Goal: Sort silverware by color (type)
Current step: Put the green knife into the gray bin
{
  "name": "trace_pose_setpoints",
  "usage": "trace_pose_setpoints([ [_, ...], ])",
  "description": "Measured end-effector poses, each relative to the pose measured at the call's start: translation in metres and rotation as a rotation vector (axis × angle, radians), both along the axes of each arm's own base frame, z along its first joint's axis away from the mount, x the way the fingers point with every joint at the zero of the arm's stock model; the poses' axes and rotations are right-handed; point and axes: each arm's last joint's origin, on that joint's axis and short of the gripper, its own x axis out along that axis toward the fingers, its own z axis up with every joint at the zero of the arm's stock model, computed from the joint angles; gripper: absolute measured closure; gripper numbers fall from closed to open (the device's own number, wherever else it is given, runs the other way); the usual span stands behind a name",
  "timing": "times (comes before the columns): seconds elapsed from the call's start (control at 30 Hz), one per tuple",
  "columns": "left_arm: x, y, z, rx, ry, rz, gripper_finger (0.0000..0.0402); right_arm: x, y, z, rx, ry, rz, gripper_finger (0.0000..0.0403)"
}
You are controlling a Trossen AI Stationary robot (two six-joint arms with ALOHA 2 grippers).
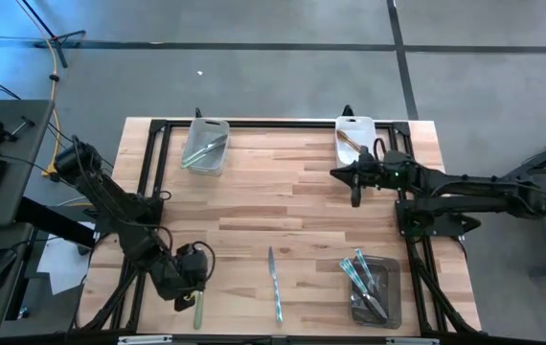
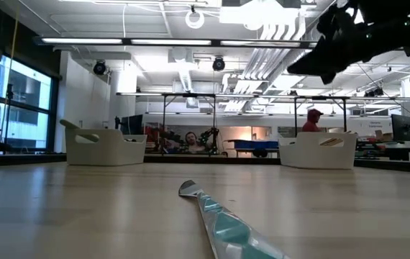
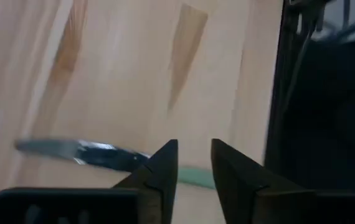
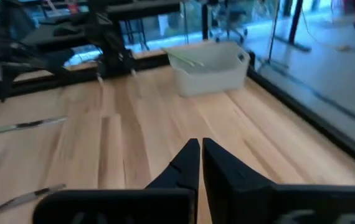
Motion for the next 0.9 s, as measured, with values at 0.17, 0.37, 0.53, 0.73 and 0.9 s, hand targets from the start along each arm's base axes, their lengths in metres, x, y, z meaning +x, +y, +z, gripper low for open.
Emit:
trace_pose_setpoints([
  [0.17, -0.009, -0.01, -0.004, -0.112, 0.086, 0.163, 0.0274, 0.004, 0.012, 0.006, -0.078, -0.05, 0.052, 0.0401],
  [0.37, -0.009, -0.024, -0.025, -0.16, 0.195, 0.282, 0.0246, 0.005, 0.019, 0.007, -0.121, -0.05, 0.077, 0.0401],
  [0.53, 0.001, -0.037, -0.036, -0.145, 0.234, 0.344, 0.0236, 0.006, 0.022, 0.007, -0.125, -0.049, 0.069, 0.0401],
  [0.73, 0.016, -0.048, -0.049, -0.051, 0.353, 0.383, 0.0235, 0.006, 0.025, 0.007, -0.142, -0.046, 0.09, 0.0401],
  [0.9, 0.026, -0.053, -0.057, 0.019, 0.42, 0.429, 0.0236, 0.006, 0.025, 0.007, -0.141, -0.045, 0.09, 0.0401],
])
